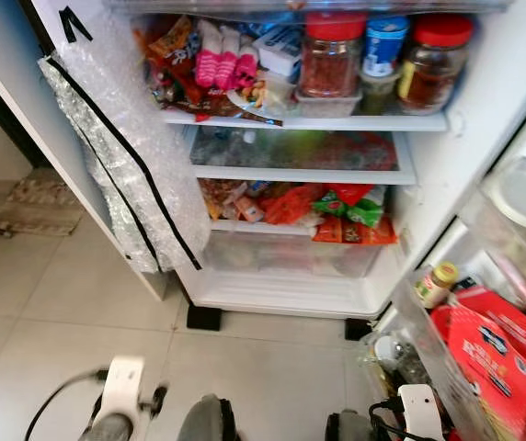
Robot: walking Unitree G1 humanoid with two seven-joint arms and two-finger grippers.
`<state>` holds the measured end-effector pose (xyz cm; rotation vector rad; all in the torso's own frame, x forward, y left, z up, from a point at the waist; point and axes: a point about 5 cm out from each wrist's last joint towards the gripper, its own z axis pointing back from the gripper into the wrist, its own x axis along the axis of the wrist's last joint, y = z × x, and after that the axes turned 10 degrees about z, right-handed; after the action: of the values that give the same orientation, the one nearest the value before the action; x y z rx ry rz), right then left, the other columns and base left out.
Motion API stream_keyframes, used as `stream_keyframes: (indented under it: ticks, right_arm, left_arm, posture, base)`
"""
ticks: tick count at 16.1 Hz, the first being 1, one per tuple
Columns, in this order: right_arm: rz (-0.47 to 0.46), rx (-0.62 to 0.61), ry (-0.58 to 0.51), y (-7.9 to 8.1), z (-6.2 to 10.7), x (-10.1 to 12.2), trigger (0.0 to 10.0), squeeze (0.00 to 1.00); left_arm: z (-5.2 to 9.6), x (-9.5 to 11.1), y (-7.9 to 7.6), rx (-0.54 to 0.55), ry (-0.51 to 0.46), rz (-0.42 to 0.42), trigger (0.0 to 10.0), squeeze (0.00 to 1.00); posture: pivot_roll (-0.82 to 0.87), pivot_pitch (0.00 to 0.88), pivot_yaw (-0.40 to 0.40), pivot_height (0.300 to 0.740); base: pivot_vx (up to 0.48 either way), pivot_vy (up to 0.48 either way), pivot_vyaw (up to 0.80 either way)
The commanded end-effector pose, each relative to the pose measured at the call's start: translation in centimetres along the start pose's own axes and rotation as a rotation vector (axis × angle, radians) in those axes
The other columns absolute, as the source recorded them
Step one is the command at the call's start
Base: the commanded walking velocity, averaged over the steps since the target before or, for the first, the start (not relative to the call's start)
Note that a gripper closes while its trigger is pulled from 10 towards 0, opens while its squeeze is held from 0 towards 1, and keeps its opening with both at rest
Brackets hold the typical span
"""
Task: Restocking fridge
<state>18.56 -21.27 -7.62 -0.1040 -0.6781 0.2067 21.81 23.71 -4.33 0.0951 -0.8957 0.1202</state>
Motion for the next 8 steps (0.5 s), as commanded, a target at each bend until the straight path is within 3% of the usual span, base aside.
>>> stream_keyframes:
  ticks: [1, 8]
  right_arm:
    - [0.0, 0.031, 0.063, 0.7, 0.3, -1.7, 10.0, 0.0]
    - [-0.016, 0.032, 0.052, 0.8, 0.4, -1.8, 10.0, 0.0]
  left_arm:
    - [0.3, -1.3, 0.3, 0.026, 0.044, 0.01, 10.0, 0.0]
    - [0.2, -2.3, -0.7, 0.023, 0.07, 0.016, 10.0, 0.0]
  posture:
    - [-0.01, 0.173, 0.036, 0.658]
    - [-0.01, 0.167, 0.042, 0.658]
  base:
    - [0.0, 0.48, 0.0]
    - [0.0, 0.48, 0.0]
